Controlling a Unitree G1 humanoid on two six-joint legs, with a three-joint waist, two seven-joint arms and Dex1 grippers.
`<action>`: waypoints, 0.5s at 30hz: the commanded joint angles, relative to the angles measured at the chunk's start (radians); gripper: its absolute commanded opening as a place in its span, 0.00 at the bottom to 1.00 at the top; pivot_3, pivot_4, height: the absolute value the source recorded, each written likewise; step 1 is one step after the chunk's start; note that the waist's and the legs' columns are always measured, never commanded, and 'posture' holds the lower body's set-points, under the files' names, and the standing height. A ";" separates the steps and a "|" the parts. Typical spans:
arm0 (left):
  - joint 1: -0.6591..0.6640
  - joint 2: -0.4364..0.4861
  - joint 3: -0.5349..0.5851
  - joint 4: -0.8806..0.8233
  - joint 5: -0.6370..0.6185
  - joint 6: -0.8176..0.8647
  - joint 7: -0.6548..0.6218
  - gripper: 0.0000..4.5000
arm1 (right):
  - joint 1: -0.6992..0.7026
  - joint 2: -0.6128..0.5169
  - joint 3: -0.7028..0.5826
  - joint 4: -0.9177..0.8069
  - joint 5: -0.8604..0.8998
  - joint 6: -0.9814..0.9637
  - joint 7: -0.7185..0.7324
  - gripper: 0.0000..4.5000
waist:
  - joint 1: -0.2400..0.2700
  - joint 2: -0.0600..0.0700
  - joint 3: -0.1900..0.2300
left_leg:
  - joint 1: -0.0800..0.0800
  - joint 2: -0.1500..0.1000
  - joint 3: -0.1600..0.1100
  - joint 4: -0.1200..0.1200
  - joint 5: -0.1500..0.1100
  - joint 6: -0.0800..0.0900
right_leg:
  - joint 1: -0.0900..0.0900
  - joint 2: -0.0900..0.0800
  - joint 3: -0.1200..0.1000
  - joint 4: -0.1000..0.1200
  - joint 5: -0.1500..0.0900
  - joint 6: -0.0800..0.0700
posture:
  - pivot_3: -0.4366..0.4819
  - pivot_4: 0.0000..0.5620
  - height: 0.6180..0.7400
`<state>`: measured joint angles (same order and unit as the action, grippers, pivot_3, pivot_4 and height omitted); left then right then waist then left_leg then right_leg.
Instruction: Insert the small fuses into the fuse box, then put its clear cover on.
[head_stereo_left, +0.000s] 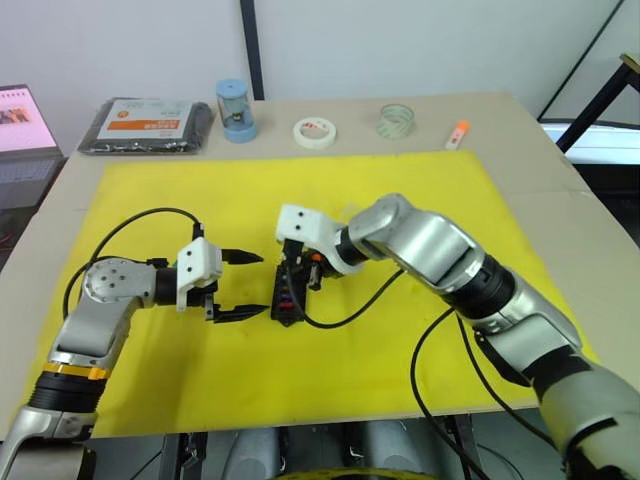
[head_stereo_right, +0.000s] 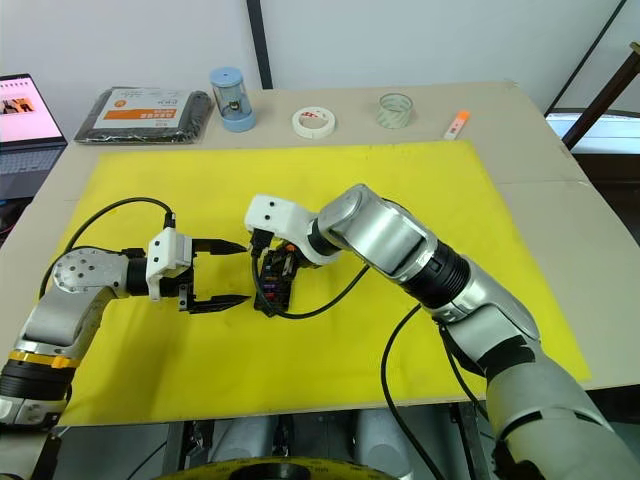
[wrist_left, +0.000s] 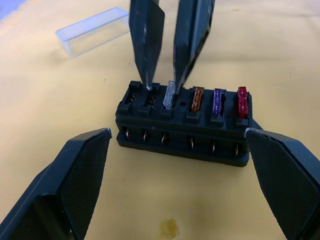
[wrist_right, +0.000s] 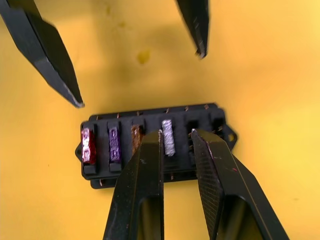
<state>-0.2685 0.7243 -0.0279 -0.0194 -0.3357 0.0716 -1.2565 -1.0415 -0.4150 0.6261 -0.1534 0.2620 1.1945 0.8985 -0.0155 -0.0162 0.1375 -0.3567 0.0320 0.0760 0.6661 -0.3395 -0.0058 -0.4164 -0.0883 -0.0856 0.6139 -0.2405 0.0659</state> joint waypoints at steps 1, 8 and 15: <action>-0.005 0.000 0.005 -0.010 -0.001 -0.016 0.005 1.00 | -0.026 -0.006 -0.039 -0.034 0.020 0.004 0.006 0.22 | 0.001 0.000 0.000 | 0.000 0.000 0.000 0.000 0.000 0.000 | 0.000 0.000 0.000 0.000 0.000 0.000 | 0.48 0.27 1.00; -0.009 0.000 0.005 -0.003 0.001 -0.019 0.006 1.00 | -0.014 -0.006 -0.063 -0.056 0.045 -0.010 0.005 0.13 | 0.000 0.000 0.000 | 0.000 0.000 0.000 0.000 0.000 0.000 | 0.000 0.000 0.000 0.000 0.000 0.000 | 0.48 0.27 1.00; -0.010 0.000 0.005 -0.002 0.003 -0.019 0.007 1.00 | 0.021 0.001 -0.057 -0.039 0.044 -0.063 0.003 0.01 | 0.000 0.000 0.000 | 0.000 0.000 0.000 0.000 0.000 0.000 | 0.000 0.000 0.000 0.000 0.000 0.000 | 0.48 0.27 1.00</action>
<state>-0.2686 0.7243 -0.0279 -0.0118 -0.3346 0.0702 -1.2559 -1.0118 -0.4155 0.5987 -0.1733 0.2990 1.1513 0.9007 -0.0154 -0.0163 0.1374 -0.3570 0.0319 0.0762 0.6661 -0.3392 -0.0063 -0.4165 -0.0883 -0.0856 0.6138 -0.2405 0.0659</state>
